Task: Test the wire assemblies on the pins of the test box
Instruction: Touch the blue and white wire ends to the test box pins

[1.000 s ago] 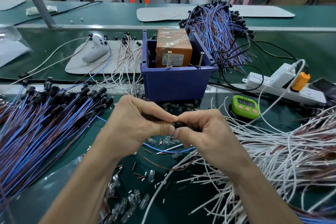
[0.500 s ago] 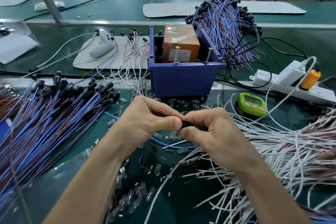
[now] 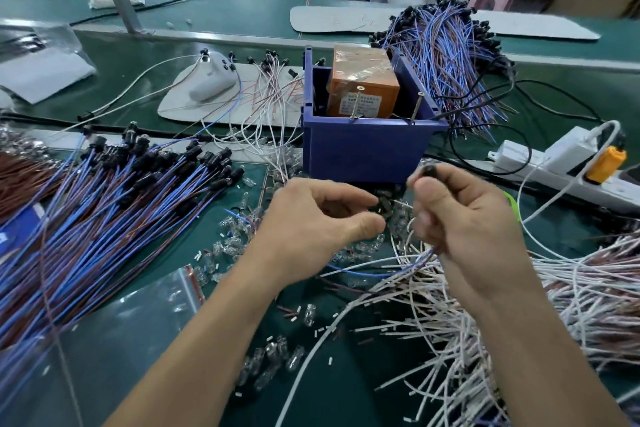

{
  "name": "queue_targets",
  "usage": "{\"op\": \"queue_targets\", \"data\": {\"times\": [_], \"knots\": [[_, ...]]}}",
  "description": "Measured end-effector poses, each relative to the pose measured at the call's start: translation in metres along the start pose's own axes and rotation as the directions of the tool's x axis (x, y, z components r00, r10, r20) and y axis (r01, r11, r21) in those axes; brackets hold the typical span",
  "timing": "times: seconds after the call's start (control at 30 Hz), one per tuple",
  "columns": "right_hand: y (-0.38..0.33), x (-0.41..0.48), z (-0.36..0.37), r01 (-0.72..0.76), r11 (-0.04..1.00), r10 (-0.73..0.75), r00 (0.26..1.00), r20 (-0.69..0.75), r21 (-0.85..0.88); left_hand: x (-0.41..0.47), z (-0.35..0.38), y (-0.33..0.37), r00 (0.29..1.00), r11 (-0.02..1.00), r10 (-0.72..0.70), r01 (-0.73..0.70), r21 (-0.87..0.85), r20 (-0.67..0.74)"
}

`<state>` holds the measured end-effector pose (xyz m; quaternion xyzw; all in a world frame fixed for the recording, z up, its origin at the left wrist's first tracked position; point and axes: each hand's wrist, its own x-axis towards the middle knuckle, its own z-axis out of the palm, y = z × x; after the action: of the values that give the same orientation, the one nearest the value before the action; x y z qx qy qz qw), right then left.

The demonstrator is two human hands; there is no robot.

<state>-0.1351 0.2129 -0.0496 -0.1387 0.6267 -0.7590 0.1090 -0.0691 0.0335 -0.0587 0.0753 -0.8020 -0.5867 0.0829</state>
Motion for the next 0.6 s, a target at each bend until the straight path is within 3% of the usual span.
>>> {"op": "queue_targets", "data": {"times": [0.07, 0.17, 0.3, 0.47, 0.6], "knots": [[-0.007, 0.001, -0.004, -0.037, 0.983, 0.04, 0.999, -0.013, 0.179, -0.004, 0.009, 0.002, 0.997, 0.995, 0.011, -0.019, 0.098, 0.082], [-0.012, 0.0, -0.006, -0.045, 0.952, 0.051, 0.999, -0.013, 0.303, -0.012, 0.029, 0.007, 0.984, 0.976, 0.003, -0.042, 0.215, 0.18], [-0.018, 0.001, -0.011, -0.01, 0.921, 0.038, 0.997, -0.065, 0.39, -0.013, 0.037, 0.01, 0.97, 0.978, -0.002, -0.049, 0.204, 0.241], [-0.026, 0.003, -0.031, 0.074, 0.955, -0.02, 0.983, -0.183, 0.289, -0.005, 0.012, 0.013, 0.952, 0.994, -0.034, 0.001, 0.107, 0.305], [-0.022, 0.004, -0.031, 0.117, 0.992, -0.104, 0.962, -0.254, 0.038, -0.001, -0.029, 0.015, 0.973, 0.964, -0.076, 0.017, 0.264, 0.217]]}}
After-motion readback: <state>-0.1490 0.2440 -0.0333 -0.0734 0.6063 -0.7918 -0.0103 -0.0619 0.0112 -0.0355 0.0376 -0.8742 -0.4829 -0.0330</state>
